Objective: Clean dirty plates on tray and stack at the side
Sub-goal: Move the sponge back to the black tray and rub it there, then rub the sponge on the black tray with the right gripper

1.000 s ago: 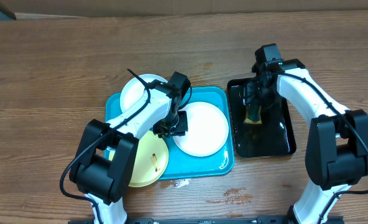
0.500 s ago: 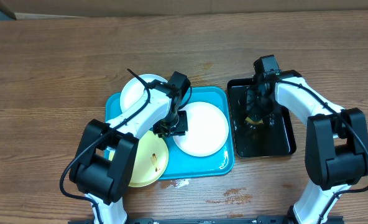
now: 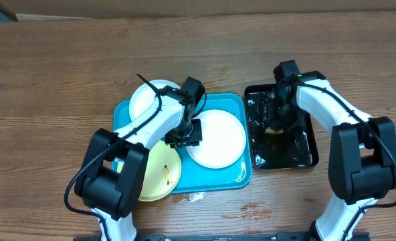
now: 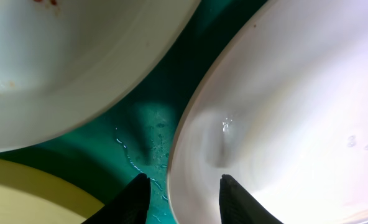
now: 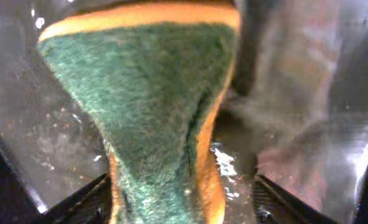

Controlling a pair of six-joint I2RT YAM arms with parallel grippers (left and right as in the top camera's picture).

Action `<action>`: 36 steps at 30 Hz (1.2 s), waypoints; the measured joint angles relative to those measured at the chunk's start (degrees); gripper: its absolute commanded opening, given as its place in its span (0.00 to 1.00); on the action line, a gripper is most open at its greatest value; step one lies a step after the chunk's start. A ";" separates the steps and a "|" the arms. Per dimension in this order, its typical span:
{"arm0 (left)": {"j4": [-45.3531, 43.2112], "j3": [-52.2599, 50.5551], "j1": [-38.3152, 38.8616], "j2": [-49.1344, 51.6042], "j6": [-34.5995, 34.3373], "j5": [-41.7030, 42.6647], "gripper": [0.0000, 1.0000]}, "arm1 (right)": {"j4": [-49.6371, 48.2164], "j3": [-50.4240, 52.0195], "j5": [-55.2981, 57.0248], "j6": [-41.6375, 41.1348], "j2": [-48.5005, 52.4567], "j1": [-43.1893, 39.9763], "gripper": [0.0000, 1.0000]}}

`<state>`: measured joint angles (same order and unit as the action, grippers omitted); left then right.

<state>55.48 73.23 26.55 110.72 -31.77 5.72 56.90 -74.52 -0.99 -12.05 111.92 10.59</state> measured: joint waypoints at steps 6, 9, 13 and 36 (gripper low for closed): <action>-0.07 0.00 0.00 0.00 0.07 0.00 0.39 | -5.79 3.06 -1.22 -0.07 -0.35 0.00 0.04; -0.13 0.00 0.00 0.00 0.48 0.00 0.39 | -6.34 3.28 -1.38 -0.63 -0.50 -0.04 0.41; -0.20 0.00 0.00 0.00 0.66 0.00 0.41 | -2.71 1.38 -1.57 -0.28 -0.48 -0.04 0.79; -0.22 0.00 0.00 0.00 0.68 -0.46 0.43 | -20.24 4.39 -0.20 -0.13 -0.63 -0.20 0.98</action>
<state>55.27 73.23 26.55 110.72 -31.09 5.26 36.67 -70.13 -1.19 -12.19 111.28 10.39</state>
